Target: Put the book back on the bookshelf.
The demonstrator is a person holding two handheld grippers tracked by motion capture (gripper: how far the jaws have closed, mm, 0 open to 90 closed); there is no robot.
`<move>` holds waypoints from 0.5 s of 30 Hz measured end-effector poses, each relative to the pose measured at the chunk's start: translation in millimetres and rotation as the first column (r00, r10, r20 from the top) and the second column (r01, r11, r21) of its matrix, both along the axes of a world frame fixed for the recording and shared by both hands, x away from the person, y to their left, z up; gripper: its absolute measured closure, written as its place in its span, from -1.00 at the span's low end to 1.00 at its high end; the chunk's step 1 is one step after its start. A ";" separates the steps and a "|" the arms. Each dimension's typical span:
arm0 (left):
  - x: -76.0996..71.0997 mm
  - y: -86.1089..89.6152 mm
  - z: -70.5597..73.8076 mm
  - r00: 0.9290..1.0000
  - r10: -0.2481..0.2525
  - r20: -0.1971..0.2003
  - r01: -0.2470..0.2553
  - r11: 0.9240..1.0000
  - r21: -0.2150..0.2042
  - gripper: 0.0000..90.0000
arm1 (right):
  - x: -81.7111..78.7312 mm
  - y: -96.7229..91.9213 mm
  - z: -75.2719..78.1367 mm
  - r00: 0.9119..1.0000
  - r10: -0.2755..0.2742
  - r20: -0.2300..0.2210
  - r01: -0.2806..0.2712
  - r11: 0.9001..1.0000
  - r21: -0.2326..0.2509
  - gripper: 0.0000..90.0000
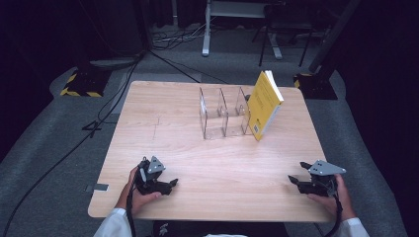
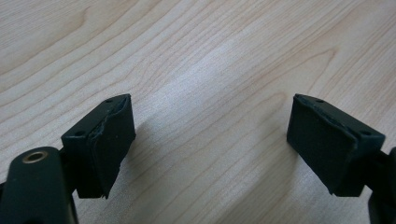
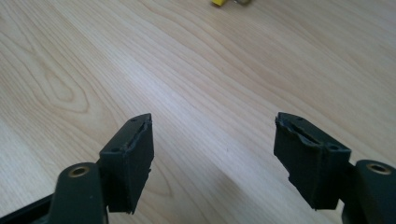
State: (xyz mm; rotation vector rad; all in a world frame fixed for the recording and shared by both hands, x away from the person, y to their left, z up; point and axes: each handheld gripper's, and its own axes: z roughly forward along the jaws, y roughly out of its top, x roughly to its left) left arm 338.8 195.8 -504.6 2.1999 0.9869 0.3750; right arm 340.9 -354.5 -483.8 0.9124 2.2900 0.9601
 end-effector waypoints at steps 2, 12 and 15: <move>0.0 0.0 0.0 1.000 0.000 0.000 0.000 1.000 0.000 -0.65 | -2.0 -7.6 -2.4 1.000 -0.016 -0.007 0.016 1.000 0.017 -0.35; 0.0 0.0 0.0 1.000 0.000 0.000 0.000 1.000 0.000 -0.65 | -7.6 -38.1 -12.5 0.993 -0.102 -0.066 0.108 0.989 0.105 -0.39; 0.0 0.0 0.0 1.000 0.000 0.000 0.000 1.000 0.000 -0.65 | -7.0 -42.7 -16.8 0.989 -0.120 -0.086 0.130 0.985 0.118 -0.39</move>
